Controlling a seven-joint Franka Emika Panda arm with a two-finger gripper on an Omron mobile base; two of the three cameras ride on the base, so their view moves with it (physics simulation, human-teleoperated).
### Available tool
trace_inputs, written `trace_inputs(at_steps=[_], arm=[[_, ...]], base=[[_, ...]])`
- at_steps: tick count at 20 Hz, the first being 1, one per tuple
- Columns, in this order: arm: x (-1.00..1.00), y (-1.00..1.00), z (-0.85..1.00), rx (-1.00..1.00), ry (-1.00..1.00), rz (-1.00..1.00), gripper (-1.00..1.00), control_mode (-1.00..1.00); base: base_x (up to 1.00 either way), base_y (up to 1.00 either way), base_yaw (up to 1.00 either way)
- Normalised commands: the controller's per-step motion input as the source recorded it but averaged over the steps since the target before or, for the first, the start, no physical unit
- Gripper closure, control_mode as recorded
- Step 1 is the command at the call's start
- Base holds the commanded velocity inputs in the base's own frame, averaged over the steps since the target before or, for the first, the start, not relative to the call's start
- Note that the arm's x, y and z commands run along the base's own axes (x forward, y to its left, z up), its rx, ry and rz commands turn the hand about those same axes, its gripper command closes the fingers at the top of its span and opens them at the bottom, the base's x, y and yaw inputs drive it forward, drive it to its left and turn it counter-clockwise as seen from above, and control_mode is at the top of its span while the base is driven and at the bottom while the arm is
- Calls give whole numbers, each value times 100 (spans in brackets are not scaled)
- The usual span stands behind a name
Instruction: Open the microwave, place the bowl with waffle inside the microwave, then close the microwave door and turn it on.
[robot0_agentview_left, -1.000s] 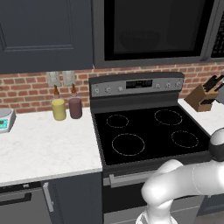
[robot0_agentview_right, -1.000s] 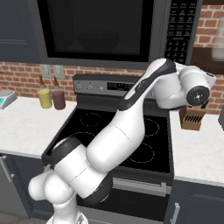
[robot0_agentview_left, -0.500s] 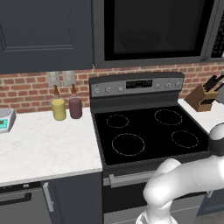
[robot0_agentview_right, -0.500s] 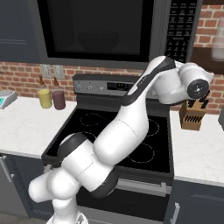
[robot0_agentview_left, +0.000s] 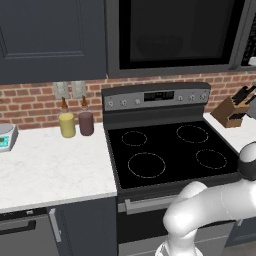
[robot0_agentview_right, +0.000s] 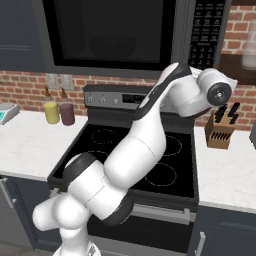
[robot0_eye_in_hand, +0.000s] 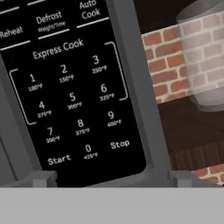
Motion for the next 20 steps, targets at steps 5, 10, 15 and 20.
trace_inputs(at_steps=[5, 10, 15, 20], arm=[[39, 0, 0, 0, 1, 0, -100, -100], [34, 0, 0, 0, 1, 0, -100, -100], [21, 0, 0, 0, 1, 0, -100, -100], [4, 0, 0, 0, 3, 0, -100, -100]], base=[[0, 0, 0], [0, 0, 0], [0, 0, 0], [0, 0, 0]])
